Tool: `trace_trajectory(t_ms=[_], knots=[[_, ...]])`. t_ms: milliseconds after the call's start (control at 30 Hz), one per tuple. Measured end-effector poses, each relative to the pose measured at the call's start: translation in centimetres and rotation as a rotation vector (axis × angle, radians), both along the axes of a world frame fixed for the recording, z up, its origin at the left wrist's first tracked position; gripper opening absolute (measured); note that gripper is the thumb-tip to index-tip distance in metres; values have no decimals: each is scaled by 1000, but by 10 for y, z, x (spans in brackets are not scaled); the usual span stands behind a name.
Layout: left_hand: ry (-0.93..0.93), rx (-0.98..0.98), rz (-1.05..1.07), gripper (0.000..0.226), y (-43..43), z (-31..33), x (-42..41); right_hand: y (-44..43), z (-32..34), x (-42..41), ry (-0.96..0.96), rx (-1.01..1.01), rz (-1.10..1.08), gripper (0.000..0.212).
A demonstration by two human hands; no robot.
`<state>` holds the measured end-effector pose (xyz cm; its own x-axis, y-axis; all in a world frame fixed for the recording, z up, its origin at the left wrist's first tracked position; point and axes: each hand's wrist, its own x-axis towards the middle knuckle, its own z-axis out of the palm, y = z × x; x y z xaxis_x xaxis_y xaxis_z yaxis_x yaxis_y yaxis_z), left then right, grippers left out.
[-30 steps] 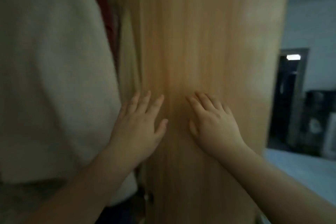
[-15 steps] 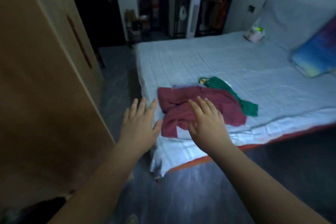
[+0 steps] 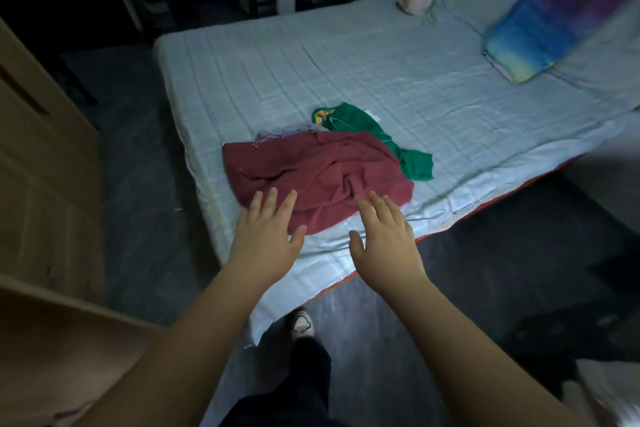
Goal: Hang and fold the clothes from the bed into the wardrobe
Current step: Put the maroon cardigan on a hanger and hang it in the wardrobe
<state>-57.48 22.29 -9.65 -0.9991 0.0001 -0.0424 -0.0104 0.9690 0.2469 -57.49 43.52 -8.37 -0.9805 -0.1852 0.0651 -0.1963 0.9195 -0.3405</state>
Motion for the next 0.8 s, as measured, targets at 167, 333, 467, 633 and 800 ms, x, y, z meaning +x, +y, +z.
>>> trace_trajectory(t_ms=[167, 333, 467, 633, 800], knots=[[-98, -11, -26, 73, -8, -24, -86, -23, -16, -91, -56, 37, 43, 62], [-136, -2, 7, 72, -36, -33, -174, -41, -28, -183, -125, 68, 60, 61], [-162, 7, 39, 71, -53, -37, -240, -49, -39, -242, -136, 69, 34, 71], [-219, 46, 44, 70, -57, -48, -294, -46, -54, -307, -186, 90, 33, 60], [-295, 78, 98, 70, -47, -71, -346, -26, -77, -373, -260, 111, 35, 60]])
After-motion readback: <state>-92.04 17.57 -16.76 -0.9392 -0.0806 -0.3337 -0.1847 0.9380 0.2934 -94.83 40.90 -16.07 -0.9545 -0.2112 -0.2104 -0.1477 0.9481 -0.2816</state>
